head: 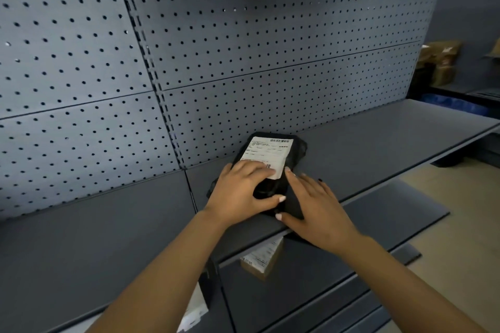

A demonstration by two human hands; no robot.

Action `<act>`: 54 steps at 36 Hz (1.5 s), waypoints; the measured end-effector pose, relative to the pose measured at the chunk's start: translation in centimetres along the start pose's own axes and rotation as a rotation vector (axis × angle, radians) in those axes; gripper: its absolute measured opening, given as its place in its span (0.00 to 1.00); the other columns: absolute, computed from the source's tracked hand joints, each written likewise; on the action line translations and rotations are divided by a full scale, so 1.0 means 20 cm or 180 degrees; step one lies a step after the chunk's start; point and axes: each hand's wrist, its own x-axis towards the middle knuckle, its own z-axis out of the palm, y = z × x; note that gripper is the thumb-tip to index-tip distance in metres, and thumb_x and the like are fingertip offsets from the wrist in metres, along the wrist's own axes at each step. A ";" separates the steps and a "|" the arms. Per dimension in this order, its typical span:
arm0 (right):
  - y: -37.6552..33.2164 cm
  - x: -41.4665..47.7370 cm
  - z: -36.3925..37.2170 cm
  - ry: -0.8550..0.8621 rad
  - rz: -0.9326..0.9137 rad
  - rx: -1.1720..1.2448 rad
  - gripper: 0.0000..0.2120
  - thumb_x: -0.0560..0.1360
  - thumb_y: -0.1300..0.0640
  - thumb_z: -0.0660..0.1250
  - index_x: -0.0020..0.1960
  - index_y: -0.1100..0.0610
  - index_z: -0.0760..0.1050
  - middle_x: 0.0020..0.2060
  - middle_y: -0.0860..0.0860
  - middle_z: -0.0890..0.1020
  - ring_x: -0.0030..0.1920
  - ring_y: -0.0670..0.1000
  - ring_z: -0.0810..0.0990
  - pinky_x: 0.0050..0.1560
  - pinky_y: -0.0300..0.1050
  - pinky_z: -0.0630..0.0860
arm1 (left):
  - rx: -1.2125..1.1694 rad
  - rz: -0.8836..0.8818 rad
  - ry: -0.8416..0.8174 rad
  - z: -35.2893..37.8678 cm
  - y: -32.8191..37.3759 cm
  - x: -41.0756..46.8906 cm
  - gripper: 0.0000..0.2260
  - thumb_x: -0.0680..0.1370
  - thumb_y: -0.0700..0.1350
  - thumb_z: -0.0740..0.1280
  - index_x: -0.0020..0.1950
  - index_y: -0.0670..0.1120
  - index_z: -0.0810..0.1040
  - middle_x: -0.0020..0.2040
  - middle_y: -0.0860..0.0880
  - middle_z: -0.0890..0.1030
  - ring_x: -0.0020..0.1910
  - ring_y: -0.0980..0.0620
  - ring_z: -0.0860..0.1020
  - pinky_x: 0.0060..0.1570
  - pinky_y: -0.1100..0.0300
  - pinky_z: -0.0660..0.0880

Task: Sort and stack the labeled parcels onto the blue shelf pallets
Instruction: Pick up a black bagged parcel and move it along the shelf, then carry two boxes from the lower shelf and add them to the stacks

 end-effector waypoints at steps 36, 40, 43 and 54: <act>-0.46 -0.96 0.51 -0.0589 0.0038 0.0197 0.31 0.75 0.40 0.55 0.75 0.52 0.60 0.71 0.54 0.69 0.71 0.57 0.66 0.70 0.56 0.61 | -0.0213 0.0193 -0.1106 0.09 0.07 -1.19 0.28 0.75 0.59 0.57 0.72 0.49 0.69 0.70 0.46 0.71 0.66 0.46 0.71 0.60 0.50 0.73; -0.47 -0.97 0.62 -0.0876 0.0104 0.0206 0.33 0.74 0.38 0.51 0.76 0.51 0.58 0.72 0.53 0.66 0.72 0.56 0.64 0.71 0.50 0.57 | 0.0080 -0.0376 -0.1904 0.16 0.01 -1.32 0.31 0.79 0.59 0.58 0.79 0.51 0.52 0.79 0.46 0.50 0.76 0.45 0.54 0.71 0.52 0.56; -0.43 -0.94 0.69 -0.1183 0.0099 0.0154 0.36 0.72 0.35 0.45 0.77 0.48 0.53 0.74 0.51 0.62 0.74 0.53 0.58 0.73 0.48 0.54 | 0.0080 -0.0734 -0.2063 0.24 -0.01 -1.38 0.31 0.79 0.56 0.61 0.78 0.50 0.53 0.79 0.44 0.50 0.75 0.44 0.55 0.71 0.51 0.57; -0.11 -0.62 1.03 -0.1985 0.0081 0.0045 0.32 0.79 0.45 0.60 0.77 0.49 0.50 0.76 0.54 0.56 0.75 0.56 0.55 0.71 0.55 0.60 | 0.0310 -0.1838 -0.2213 0.54 0.00 -1.38 0.31 0.79 0.57 0.60 0.78 0.49 0.52 0.78 0.44 0.54 0.75 0.43 0.57 0.72 0.49 0.56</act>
